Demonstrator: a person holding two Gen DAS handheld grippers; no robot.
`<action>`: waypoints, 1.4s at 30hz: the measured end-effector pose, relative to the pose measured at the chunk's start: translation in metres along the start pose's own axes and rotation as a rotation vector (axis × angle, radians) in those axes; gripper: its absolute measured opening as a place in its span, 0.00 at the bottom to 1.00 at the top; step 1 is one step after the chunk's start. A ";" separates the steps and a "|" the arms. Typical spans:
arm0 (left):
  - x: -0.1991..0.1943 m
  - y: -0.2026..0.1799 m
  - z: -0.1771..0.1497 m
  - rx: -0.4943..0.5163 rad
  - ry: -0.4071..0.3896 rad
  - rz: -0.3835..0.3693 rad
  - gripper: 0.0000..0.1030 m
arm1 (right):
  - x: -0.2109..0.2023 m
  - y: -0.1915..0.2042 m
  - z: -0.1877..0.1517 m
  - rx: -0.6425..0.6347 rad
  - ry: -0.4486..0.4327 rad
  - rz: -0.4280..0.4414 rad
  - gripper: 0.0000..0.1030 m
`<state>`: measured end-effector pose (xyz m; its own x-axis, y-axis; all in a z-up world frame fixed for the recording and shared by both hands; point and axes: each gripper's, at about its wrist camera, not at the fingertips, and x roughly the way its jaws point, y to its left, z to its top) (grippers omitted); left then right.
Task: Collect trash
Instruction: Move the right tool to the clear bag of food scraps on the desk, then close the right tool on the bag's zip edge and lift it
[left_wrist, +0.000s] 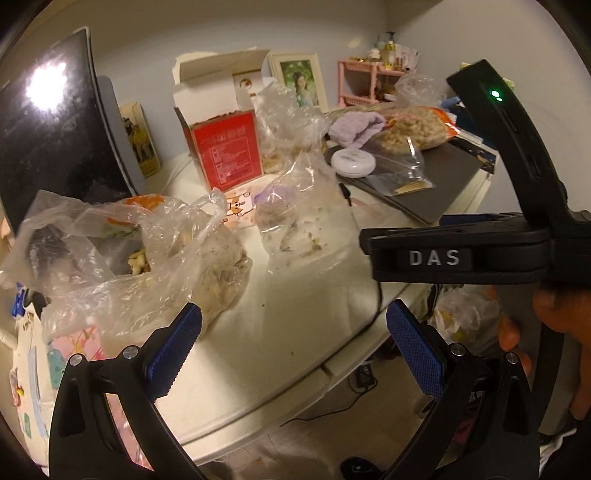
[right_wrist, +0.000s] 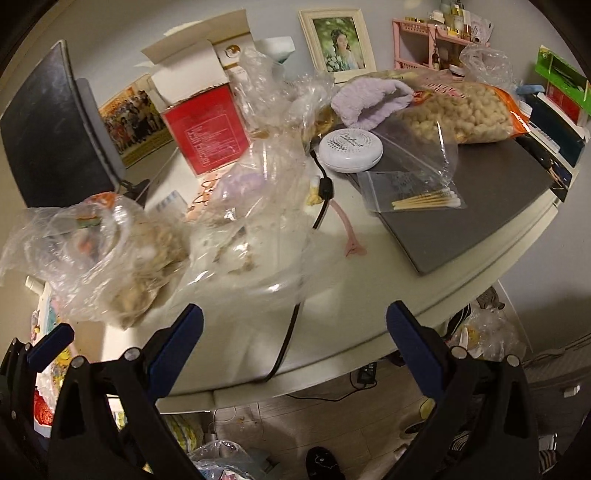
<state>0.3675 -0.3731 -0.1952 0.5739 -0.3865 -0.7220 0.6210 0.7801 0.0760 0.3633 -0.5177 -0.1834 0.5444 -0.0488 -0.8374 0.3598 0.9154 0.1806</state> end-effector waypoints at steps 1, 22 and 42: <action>0.006 0.001 0.003 -0.001 0.007 -0.001 0.94 | 0.005 -0.003 0.002 0.005 0.005 -0.001 0.94; 0.064 0.007 0.022 0.004 0.066 -0.031 0.94 | 0.063 -0.008 0.015 0.030 0.088 0.100 0.29; 0.003 0.005 0.009 0.005 -0.018 -0.047 0.94 | -0.024 -0.002 0.009 -0.028 -0.099 0.056 0.10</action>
<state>0.3772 -0.3749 -0.1906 0.5535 -0.4313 -0.7125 0.6499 0.7586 0.0456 0.3562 -0.5225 -0.1588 0.6360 -0.0358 -0.7709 0.3061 0.9287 0.2094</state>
